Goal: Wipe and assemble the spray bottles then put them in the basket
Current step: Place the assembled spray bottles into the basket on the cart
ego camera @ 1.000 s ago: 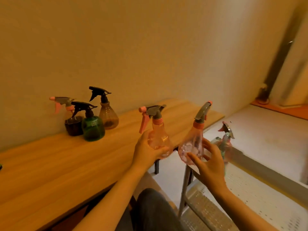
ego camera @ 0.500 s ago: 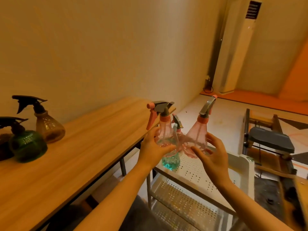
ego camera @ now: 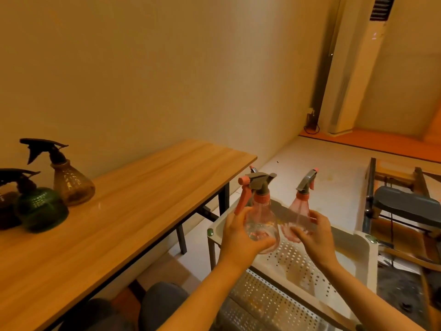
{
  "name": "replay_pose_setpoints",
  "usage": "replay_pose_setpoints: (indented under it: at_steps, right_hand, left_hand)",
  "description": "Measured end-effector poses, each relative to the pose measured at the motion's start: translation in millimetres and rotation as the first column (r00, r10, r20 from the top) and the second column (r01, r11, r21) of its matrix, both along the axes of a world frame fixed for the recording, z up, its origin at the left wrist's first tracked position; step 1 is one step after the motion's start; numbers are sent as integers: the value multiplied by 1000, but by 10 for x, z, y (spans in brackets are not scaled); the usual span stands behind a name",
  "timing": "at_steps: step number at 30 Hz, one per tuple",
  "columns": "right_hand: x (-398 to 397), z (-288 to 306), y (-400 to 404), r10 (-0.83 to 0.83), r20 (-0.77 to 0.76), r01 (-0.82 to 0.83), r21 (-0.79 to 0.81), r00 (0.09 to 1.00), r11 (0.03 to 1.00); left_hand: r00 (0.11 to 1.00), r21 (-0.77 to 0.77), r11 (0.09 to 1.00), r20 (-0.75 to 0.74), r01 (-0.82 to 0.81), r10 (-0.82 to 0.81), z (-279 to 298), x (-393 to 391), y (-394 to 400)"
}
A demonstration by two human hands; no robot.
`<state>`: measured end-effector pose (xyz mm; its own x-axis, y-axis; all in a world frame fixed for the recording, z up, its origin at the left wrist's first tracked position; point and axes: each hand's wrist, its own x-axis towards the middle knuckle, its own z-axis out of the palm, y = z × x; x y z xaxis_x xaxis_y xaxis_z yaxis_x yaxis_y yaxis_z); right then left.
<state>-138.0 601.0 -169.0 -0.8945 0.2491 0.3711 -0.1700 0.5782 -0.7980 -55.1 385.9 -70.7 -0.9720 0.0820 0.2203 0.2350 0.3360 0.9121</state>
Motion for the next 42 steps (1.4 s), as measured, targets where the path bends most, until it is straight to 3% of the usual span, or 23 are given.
replay_pose_setpoints:
  at_steps: [16,21,24,29,38,42]
  right_hand:
    - [-450,-345,-309,94,69,-92,-36,993,995]
    - [-242,-213,-335,-70,105,76,-50,992,996]
    - [98,-23,-367,82,30,-76,-155,996,985]
    - [511,205,-377,326,29,-305,-288,945,908]
    - [493,282,-253,376,130,-326,-299,917,897]
    - [462,169,-230,385,160,-323,-311,909,894]
  left_hand:
    - [995,-58,995,46,-83,86,-248,-165,-118]
    - [995,-62,995,56,-79,83,-348,-190,-128]
    - [994,-52,996,78,-76,80,-421,-201,-91]
    - [993,-62,996,97,-65,71,-504,-232,90]
    - [983,-110,994,183,9,11,-699,-381,322]
    - [978,-211,977,201,-18,62,-770,-412,320]
